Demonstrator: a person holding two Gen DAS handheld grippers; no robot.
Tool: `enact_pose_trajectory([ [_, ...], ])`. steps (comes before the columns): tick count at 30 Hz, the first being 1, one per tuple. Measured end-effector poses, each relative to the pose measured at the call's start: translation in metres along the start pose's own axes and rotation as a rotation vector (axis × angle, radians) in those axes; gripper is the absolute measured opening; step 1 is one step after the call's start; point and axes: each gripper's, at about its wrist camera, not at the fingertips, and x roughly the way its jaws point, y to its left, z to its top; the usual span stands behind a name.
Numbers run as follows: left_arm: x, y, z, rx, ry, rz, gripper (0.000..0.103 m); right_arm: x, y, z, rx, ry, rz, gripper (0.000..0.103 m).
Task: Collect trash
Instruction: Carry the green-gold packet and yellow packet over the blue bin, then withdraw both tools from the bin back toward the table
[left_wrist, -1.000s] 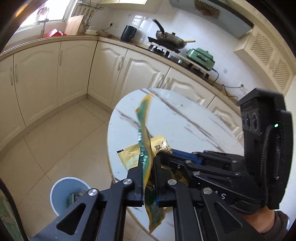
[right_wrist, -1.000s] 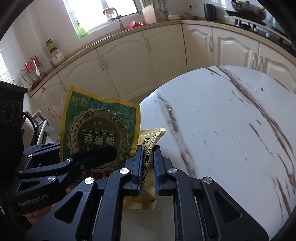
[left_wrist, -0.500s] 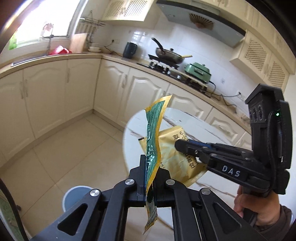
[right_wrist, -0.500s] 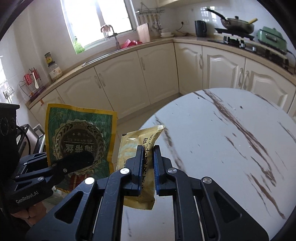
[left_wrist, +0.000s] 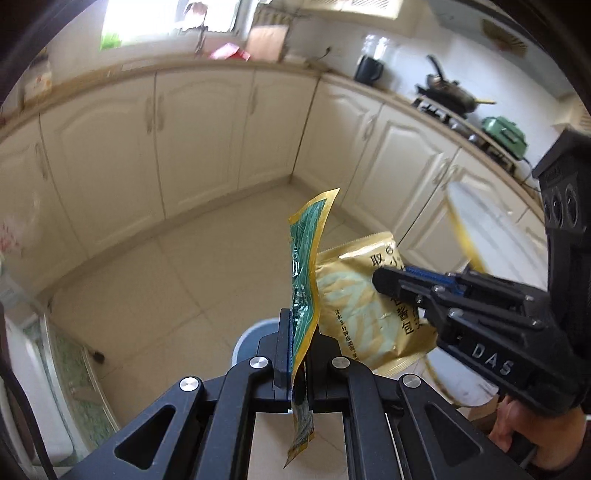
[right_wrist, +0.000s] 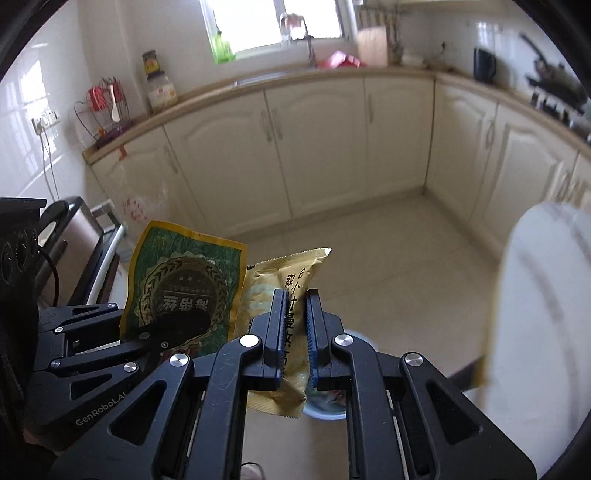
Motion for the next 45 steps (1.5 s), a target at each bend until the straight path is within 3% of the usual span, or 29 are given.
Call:
enact_pose_trajectory([
  [8,0.115,0.021,-0.033,-0.062,0.224,-0.045,0.001,0.132,-0.037,-0.047,0.080,0.210,-0.063,0.011],
  [14,0.173,0.016,-0.036,-0.051,0.317,-0.046,0.006,0.178,-0.069,-0.059,0.135,0.263,-0.113,0.014],
  [16,0.187,0.016,-0.033,-0.048,0.346,-0.023,0.016,0.185,-0.078,-0.060,0.154,0.271,-0.130,0.017],
  [18,0.196,0.018,-0.030,-0.069,0.368,-0.011,0.026,0.185,-0.091,-0.064,0.167,0.272,-0.145,0.029],
  [19,0.198,0.022,-0.023,-0.076,0.371,-0.001,0.032,0.185,-0.093,-0.065,0.171,0.273,-0.149,0.036],
  [23,0.190,0.027,-0.014,-0.107,0.349,0.053,0.056,0.178,-0.107,-0.066,0.191,0.272,-0.144,0.047],
  [24,0.185,0.027,-0.017,-0.110,0.347,0.074,0.063,0.173,-0.108,-0.065,0.198,0.272,-0.145,0.049],
  [28,0.153,0.020,-0.018,-0.122,0.321,0.131,0.065,0.150,-0.102,-0.061,0.216,0.262,-0.135,0.064],
  [32,0.093,0.022,-0.025,-0.143,0.254,0.141,0.066,0.110,-0.081,-0.048,0.213,0.222,-0.109,0.078],
  [35,0.037,0.015,-0.029,-0.126,0.164,0.172,0.075,0.068,-0.055,-0.035,0.182,0.158,-0.100,0.091],
  [38,-0.016,-0.020,-0.041,-0.087,0.059,0.210,0.080,0.017,-0.030,-0.028,0.151,0.070,-0.101,0.093],
  [45,-0.142,-0.096,-0.081,-0.001,-0.182,0.215,0.099,-0.124,0.011,-0.032,0.107,-0.123,-0.157,0.103],
])
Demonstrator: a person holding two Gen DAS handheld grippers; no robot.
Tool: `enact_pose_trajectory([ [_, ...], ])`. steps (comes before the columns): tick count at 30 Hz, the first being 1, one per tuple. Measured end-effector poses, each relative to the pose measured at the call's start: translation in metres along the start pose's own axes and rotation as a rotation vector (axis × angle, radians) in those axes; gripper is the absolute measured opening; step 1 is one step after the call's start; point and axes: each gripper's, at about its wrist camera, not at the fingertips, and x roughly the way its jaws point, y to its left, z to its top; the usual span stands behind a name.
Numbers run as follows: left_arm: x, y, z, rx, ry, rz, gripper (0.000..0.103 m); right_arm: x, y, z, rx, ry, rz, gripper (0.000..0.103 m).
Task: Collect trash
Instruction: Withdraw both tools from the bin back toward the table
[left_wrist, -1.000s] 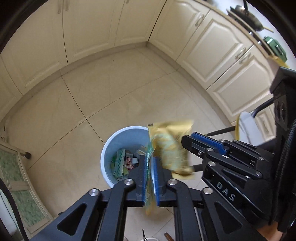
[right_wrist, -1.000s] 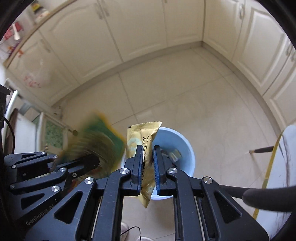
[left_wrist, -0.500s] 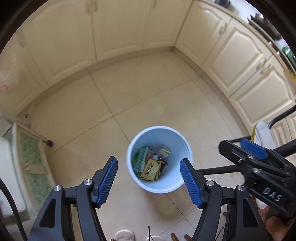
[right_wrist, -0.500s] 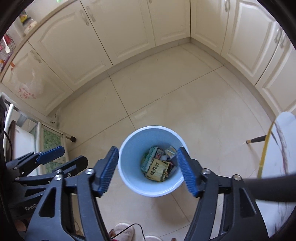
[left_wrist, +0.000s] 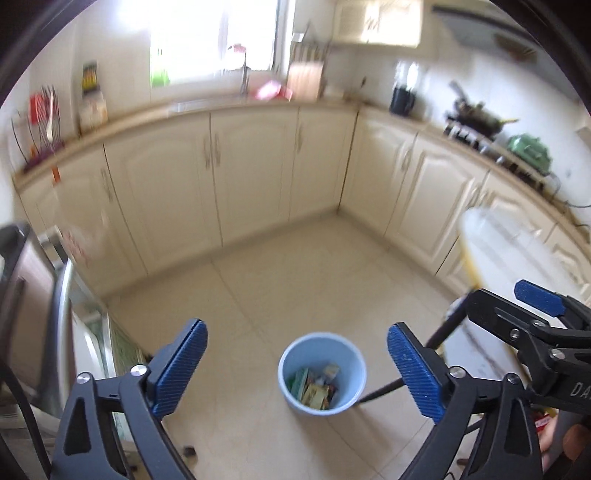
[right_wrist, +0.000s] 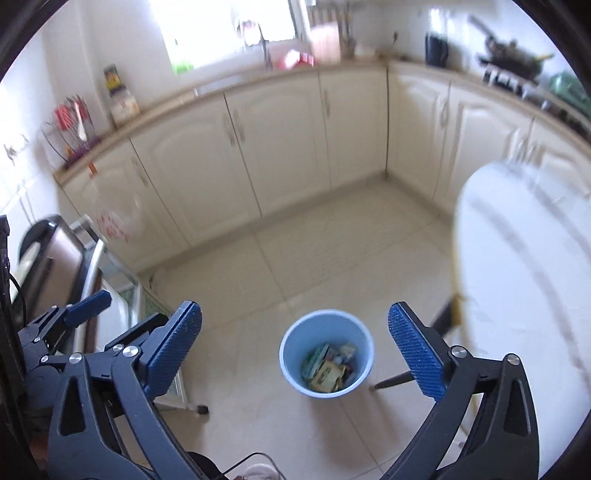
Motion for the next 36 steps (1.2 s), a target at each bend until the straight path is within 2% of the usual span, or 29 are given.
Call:
enact_pose_trajectory([
  [1,-0.019,-0.011,-0.010,0.007,-0.027,-0.003,0.102,-0.019,0.002,0.000,-0.003,-0.026,-0.002,0.103],
  [5,-0.095,-0.050,-0.043,0.033,-0.148,-0.017,0.102,-0.103,-0.004,-0.003,-0.007,-0.142,-0.054,0.103],
  [10,-0.174,-0.086,-0.091,0.077,-0.253,-0.033,0.102,-0.201,-0.004,-0.016,0.000,-0.264,-0.131,0.103],
  [11,-0.195,-0.079,-0.112,0.085,-0.271,-0.035,0.102,-0.218,-0.005,-0.019,0.003,-0.283,-0.141,0.103],
  [15,-0.264,-0.102,-0.154,0.107,-0.371,-0.038,0.102,-0.286,-0.005,-0.028,0.007,-0.382,-0.195,0.103],
  [21,-0.338,-0.102,-0.226,0.103,-0.472,-0.095,0.102,-0.371,-0.008,-0.040,0.019,-0.495,-0.247,0.103],
  [24,-0.372,-0.095,-0.250,0.104,-0.526,-0.105,0.102,-0.400,-0.007,-0.045,0.019,-0.543,-0.268,0.103],
  [26,-0.382,-0.084,-0.262,0.104,-0.546,-0.113,0.102,-0.417,-0.004,-0.047,0.019,-0.561,-0.284,0.103],
  [36,-0.446,-0.059,-0.344,0.150,-0.623,-0.124,0.102,-0.463,0.016,-0.071,0.012,-0.643,-0.340,0.103],
])
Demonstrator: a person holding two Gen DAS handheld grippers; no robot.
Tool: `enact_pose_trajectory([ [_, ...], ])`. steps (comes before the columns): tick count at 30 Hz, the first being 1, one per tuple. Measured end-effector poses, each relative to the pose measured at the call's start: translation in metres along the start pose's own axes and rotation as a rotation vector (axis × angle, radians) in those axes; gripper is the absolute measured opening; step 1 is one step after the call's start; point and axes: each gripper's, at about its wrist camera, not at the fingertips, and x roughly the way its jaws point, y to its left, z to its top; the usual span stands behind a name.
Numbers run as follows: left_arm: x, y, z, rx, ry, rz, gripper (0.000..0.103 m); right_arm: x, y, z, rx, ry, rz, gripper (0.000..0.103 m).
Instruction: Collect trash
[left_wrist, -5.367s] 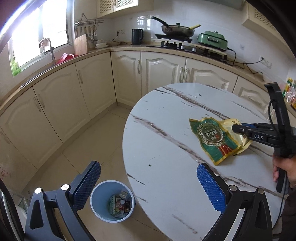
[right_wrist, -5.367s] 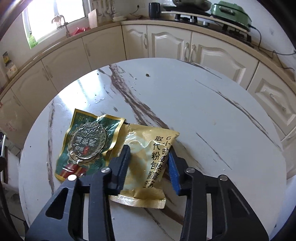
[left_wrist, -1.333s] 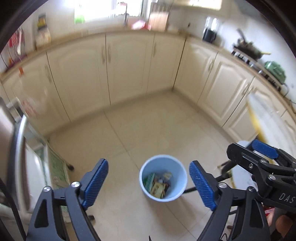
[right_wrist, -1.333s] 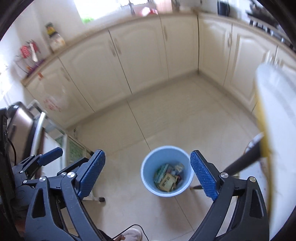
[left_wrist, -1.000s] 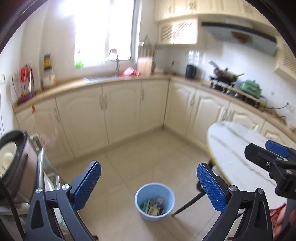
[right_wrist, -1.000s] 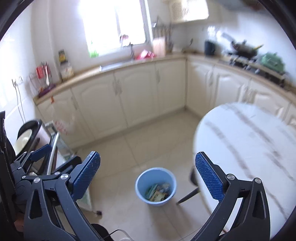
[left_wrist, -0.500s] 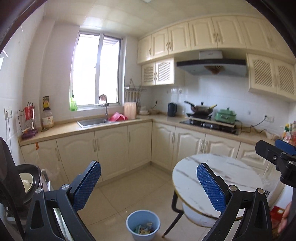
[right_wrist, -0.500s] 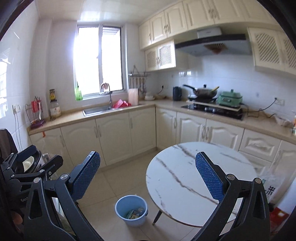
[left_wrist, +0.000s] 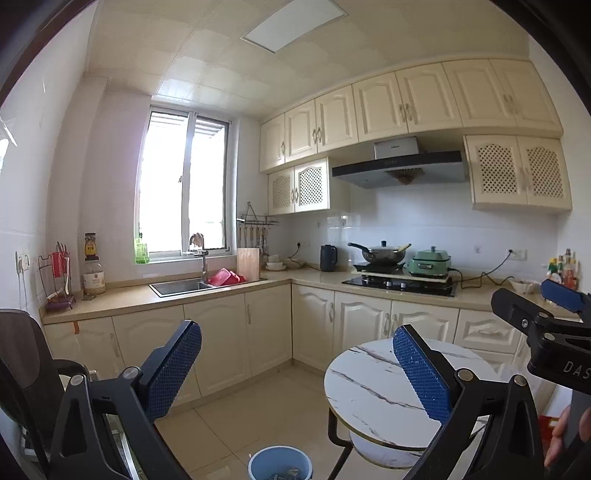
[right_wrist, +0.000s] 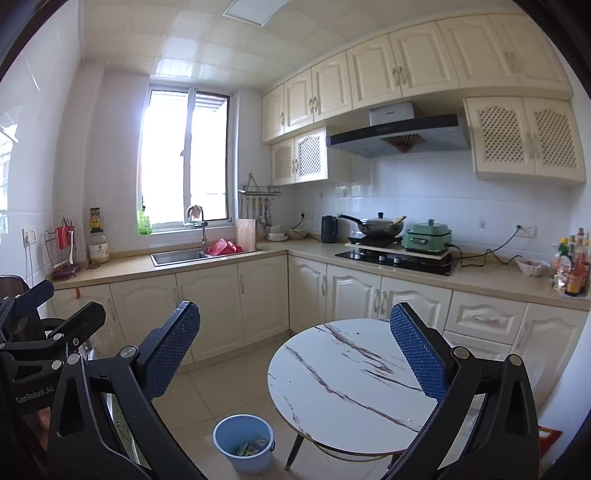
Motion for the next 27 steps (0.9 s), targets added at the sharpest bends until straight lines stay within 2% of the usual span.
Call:
enact_pose_trajectory([
  [4,-0.011,-0.001,-0.005,0.014,-0.011,0.001,0.102,-0.018,0.007,-0.001,-0.011,-0.041,-0.029,0.103],
  [9,-0.020,0.003,-0.010,0.010,-0.006,0.009,0.102,-0.023,0.013,-0.004,-0.031,-0.042,-0.020,0.103],
  [19,0.006,0.002,0.010,-0.012,0.008,0.030,0.102,-0.021,0.011,-0.010,-0.010,-0.041,-0.020,0.103],
  [27,0.017,0.003,0.027,-0.012,-0.009,0.025,0.102,-0.023,0.012,-0.013,-0.017,-0.046,-0.019,0.103],
])
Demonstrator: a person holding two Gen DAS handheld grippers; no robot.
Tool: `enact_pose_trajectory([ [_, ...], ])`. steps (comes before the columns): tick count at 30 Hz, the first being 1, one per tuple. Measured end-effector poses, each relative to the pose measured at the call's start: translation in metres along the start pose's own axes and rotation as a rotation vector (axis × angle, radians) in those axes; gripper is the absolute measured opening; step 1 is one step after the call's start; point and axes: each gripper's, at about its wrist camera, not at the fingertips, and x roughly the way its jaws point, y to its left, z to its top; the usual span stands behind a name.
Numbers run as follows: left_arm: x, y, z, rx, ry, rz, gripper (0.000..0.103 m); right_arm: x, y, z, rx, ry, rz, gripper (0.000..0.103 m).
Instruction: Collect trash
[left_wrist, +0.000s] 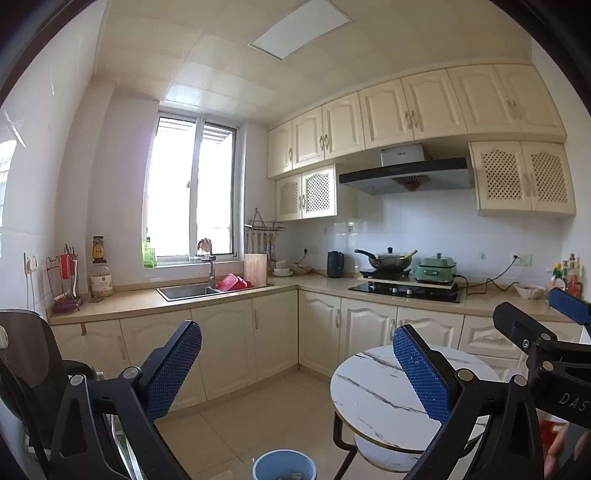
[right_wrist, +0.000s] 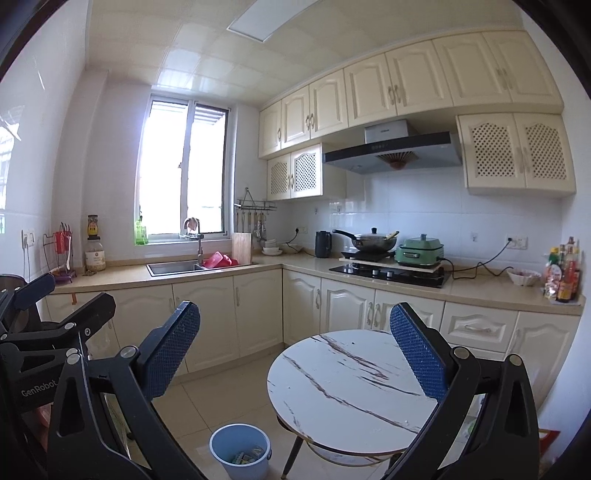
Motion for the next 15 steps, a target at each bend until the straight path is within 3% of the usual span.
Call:
enact_pose_trajectory([
  [15,0.017,0.005,0.010,0.011,0.009,-0.011,0.102,0.004,-0.001,-0.004,-0.011,0.020,-0.001,0.103],
])
